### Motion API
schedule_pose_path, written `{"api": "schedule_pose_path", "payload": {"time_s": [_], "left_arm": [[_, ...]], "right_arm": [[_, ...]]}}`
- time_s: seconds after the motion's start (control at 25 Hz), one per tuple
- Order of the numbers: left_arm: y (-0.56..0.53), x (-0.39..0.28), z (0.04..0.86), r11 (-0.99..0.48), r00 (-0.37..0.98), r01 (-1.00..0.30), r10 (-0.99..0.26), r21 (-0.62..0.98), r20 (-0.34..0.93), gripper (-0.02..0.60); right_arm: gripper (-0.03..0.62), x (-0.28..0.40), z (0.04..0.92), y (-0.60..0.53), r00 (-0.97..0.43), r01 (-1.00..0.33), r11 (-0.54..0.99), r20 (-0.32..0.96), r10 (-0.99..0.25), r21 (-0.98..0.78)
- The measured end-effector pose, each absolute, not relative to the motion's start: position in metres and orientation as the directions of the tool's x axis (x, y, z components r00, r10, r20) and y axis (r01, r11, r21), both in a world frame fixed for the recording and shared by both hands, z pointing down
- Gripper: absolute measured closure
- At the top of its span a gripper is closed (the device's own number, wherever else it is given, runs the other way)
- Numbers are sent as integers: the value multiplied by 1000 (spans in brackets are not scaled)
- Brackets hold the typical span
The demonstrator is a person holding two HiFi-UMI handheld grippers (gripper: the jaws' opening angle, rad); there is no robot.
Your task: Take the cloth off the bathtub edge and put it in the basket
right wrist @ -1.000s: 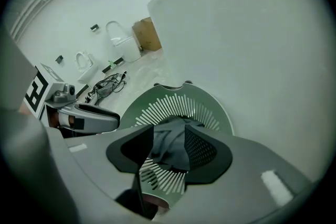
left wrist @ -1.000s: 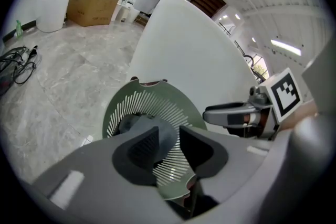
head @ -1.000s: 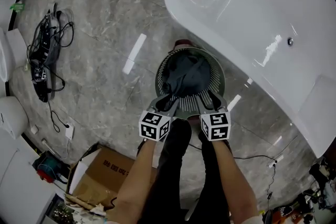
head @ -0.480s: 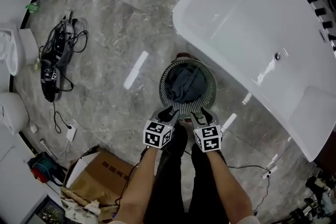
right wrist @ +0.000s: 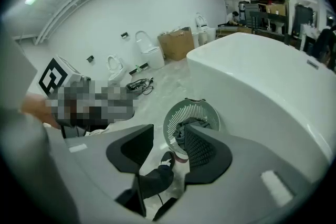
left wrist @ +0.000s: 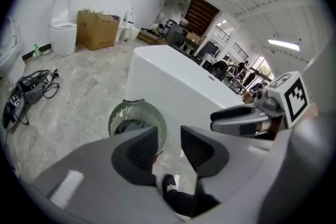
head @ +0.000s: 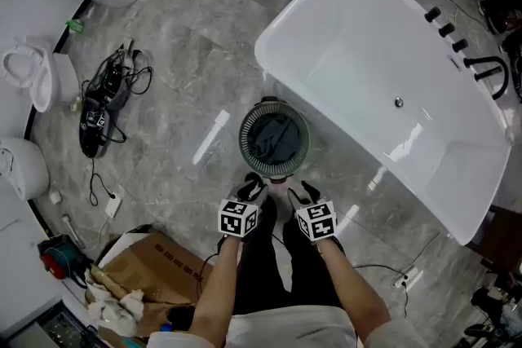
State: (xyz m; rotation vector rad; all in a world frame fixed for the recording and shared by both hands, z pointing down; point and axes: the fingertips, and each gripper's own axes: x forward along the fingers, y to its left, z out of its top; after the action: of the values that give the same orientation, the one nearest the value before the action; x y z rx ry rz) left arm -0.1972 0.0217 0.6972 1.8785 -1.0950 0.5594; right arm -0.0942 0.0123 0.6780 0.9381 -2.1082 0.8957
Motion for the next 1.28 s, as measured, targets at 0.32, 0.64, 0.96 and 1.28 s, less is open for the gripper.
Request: {"api": "schedule_pose_path", "payload": {"time_s": [0.32,0.64,0.96,1.28], "left_arm": [[86,-171,585,-280,484,-875,-550,396,681,423],[98,-153,509,-241,412,-908,-667,343,621,423],[105,-152,499,-302,410,-912,-660,278,629,423],[109,-146,494,-296,414,-910,-651,289,636,423]], "right_arm": [[433,-71,579,89,-623,-744,549,693,-363,-381],[433,-53,521,121,-696,-698,558,609,-381,-449],[433,-65,507,119,-706,-680,610,588,-395,-406],[433,-49,506,117,-677,-710,590,604,-420,-385]]}}
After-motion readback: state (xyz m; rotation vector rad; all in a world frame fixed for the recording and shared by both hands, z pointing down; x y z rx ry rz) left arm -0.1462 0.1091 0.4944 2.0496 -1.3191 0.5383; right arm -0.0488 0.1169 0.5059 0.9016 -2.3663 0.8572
